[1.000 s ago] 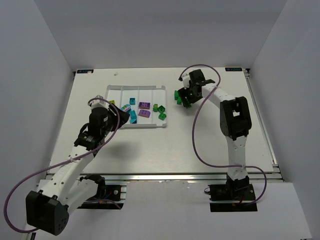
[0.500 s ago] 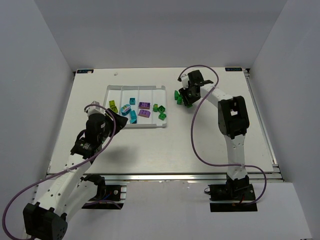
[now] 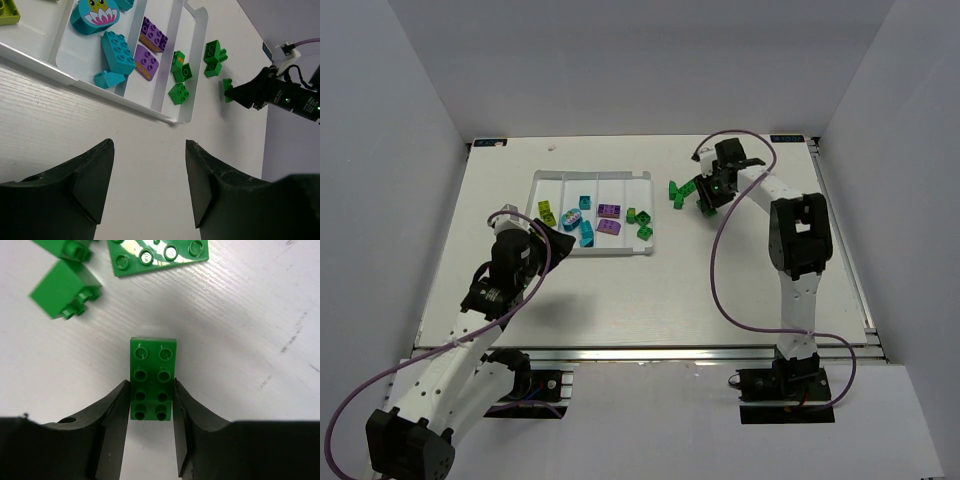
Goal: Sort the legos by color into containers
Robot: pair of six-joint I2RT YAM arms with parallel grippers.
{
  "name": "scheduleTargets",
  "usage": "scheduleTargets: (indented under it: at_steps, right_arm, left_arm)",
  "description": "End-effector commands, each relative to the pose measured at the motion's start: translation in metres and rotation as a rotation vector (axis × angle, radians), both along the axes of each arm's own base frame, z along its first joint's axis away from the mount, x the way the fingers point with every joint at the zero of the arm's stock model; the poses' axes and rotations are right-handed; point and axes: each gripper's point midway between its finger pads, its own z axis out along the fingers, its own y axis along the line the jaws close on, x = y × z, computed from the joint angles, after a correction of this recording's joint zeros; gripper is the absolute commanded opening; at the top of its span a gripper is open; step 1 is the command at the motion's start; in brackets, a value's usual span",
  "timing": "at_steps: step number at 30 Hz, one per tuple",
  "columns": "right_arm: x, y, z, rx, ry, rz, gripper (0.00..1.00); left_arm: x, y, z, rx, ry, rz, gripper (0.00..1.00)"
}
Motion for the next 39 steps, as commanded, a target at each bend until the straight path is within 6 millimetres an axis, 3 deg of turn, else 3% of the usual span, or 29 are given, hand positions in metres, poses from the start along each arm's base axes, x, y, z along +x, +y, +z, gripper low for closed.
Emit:
scheduleTargets:
  at_steps: [1, 4, 8, 15, 16, 17, 20, 24, 30, 31, 33, 34, 38, 39]
  right_arm:
    - [-0.003, 0.014, 0.072, 0.098, -0.114, 0.075, 0.01]
    - [-0.008, 0.031, 0.101, 0.171, -0.147, 0.123, 0.01]
    - [-0.018, 0.064, 0.124, 0.284, -0.141, 0.181, 0.01]
    - [-0.021, 0.130, 0.123, 0.349, -0.062, 0.288, 0.01]
    - [-0.023, 0.143, 0.116, 0.352, -0.049, 0.304, 0.01]
    - [-0.019, 0.150, 0.123, 0.361, -0.074, 0.314, 0.02]
    - [-0.012, 0.171, 0.121, 0.379, -0.105, 0.320, 0.07]
    - [0.001, 0.184, 0.117, 0.419, -0.117, 0.291, 0.16]
    - [0.016, 0.191, 0.097, 0.425, -0.115, 0.261, 0.39]
    - [0.016, 0.193, 0.090, 0.420, -0.108, 0.264, 0.52]
    - [0.016, 0.194, 0.082, 0.405, -0.112, 0.284, 0.67]
    - [0.015, 0.194, 0.082, 0.406, -0.113, 0.302, 0.80]
    - [0.014, 0.193, 0.091, 0.393, -0.163, 0.381, 0.90]
    - [0.013, 0.193, 0.103, 0.389, -0.194, 0.410, 0.89]
  left_arm:
    - [0.000, 0.000, 0.001, -0.011, -0.017, 0.002, 0.69]
    - [0.000, -0.001, 0.002, -0.011, -0.018, -0.002, 0.68]
    - [0.001, -0.001, 0.004, -0.011, -0.024, -0.003, 0.69]
    - [-0.001, -0.001, 0.004, -0.017, -0.025, -0.002, 0.69]
    - [-0.002, 0.000, 0.004, -0.017, -0.023, 0.000, 0.69]
    - [-0.003, 0.000, 0.004, -0.018, -0.025, 0.000, 0.69]
    - [-0.006, 0.002, 0.005, -0.018, -0.026, 0.007, 0.69]
    - [-0.010, 0.004, 0.001, -0.022, -0.016, 0.013, 0.69]
    - [-0.013, 0.006, -0.001, -0.024, -0.014, 0.020, 0.69]
    - [-0.014, 0.005, -0.002, -0.024, -0.011, 0.017, 0.69]
    - [-0.013, 0.004, -0.002, -0.025, -0.013, 0.015, 0.69]
    - [-0.012, 0.004, -0.001, -0.028, -0.013, 0.015, 0.69]
    - [-0.010, 0.003, 0.001, -0.027, -0.014, 0.013, 0.69]
    - [-0.010, 0.003, 0.001, -0.028, -0.015, 0.011, 0.69]
